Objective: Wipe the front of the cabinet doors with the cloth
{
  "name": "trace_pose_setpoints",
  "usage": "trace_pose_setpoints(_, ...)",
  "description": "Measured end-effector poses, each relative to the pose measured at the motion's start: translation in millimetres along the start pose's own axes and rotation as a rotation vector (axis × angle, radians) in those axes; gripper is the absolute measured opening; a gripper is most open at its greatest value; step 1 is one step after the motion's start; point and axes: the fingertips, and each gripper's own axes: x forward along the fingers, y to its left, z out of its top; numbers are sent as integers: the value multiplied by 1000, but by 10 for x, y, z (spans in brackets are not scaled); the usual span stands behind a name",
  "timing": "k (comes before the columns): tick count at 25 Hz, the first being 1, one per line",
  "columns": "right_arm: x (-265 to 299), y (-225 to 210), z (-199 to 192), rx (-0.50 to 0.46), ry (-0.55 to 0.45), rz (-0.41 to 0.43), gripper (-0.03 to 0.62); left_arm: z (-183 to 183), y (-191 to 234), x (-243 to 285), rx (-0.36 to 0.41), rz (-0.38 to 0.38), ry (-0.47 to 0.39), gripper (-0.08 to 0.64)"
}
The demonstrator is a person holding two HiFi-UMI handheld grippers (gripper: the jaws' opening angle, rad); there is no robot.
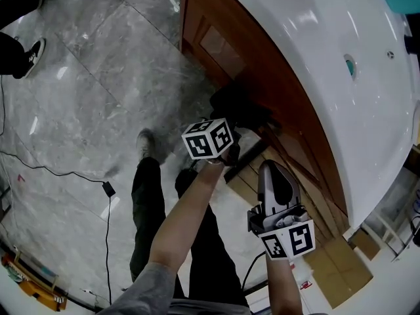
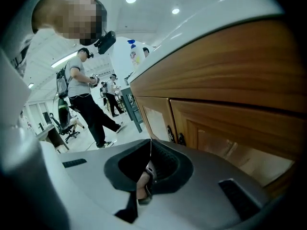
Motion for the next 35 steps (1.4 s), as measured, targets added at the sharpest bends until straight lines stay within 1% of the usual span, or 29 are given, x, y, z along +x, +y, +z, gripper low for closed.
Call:
trace_pose_setpoints(3,-4,-30,-29,4,3,-4,11,-38,70,30,-5,9,13,51)
trace_pose_setpoints(9,-8,-15,-48,9,3,-4,11,-23,69,-19,-14,-2,18,51)
trace_pose_setpoints(14,-45,76,33,18,-9,-10,11,100,41,-313,-20,-3,10,52)
trace_pose_setpoints(17,-49,167,95,28,-19,-20,11,188,-39,-520,-11,-20,12,51)
trace_pose_setpoints(24,-34,472,282,47,-46,-48,11,500,-371,-1033,-25,-91,-12,51)
trace_pose_setpoints(30,10,728,453,48,-77,-94,11,814,-729,-1356,-49,-183,-28,51)
trace_pose_setpoints(35,60,845,513,82,-108,-150,11,1019,-1053,-1560,-55,-269,-31,51)
